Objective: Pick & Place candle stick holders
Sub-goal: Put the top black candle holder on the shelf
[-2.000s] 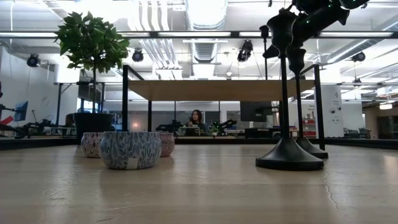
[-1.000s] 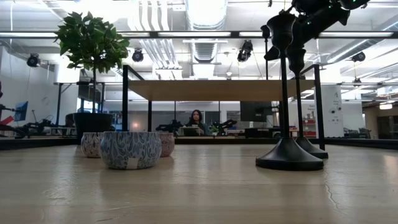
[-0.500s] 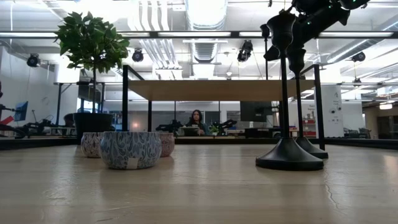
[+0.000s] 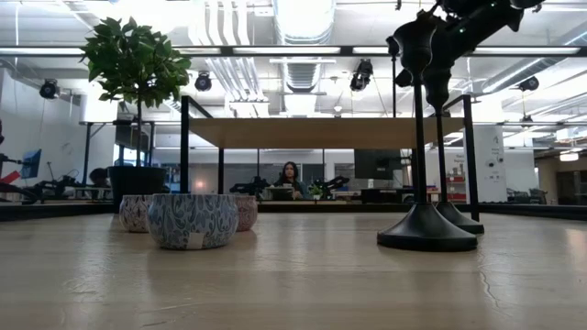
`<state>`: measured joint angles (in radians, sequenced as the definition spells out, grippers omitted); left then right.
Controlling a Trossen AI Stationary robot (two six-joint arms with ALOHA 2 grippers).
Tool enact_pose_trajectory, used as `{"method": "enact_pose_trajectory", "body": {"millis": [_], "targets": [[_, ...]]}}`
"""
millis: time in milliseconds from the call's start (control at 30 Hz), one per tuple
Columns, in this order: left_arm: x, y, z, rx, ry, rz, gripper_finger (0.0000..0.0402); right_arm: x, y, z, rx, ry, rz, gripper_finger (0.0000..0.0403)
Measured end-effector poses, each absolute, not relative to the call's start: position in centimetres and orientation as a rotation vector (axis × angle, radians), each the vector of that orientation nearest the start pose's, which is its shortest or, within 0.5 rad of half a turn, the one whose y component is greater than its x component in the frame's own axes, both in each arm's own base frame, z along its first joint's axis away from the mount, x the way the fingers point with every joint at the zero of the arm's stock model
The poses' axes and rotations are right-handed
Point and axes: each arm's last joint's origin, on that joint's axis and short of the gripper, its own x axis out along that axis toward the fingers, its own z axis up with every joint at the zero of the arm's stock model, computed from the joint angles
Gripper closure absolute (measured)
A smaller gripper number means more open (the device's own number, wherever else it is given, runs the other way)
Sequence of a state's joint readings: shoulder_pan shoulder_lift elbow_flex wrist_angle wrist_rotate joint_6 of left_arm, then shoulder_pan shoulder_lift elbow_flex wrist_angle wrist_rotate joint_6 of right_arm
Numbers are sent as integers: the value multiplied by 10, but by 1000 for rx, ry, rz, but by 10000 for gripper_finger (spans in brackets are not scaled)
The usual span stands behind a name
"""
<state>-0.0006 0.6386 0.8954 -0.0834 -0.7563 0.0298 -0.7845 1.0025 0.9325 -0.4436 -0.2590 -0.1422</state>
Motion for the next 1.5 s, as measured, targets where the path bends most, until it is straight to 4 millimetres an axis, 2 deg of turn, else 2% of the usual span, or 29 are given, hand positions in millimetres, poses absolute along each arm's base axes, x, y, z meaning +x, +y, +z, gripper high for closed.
{"method": "enact_pose_trajectory", "body": {"millis": [267, 433, 767, 1067, 1300, 1400, 1500], "targets": [[117, 20, 396, -37, -154, 756, 252, 133, -124, 327, 116, 538, -526, 307], [117, 20, 396, -37, -154, 756, 252, 118, -109, 331, 153, 543, -510, 287], [117, 20, 396, -37, -153, 756, 252, 83, -65, 330, 247, 577, -270, 251], [117, 20, 397, -37, -154, 756, 252, 62, -32, 334, 320, 456, 59, 268], [117, 20, 396, -37, -153, 756, 252, 55, -22, 331, 417, 400, 159, 280], [117, 20, 396, -37, -154, 756, 252, 57, -21, 327, 489, 371, 220, 280], [117, 20, 396, -37, -154, 756, 252, 62, -24, 329, 487, 285, 247, 281]]}}
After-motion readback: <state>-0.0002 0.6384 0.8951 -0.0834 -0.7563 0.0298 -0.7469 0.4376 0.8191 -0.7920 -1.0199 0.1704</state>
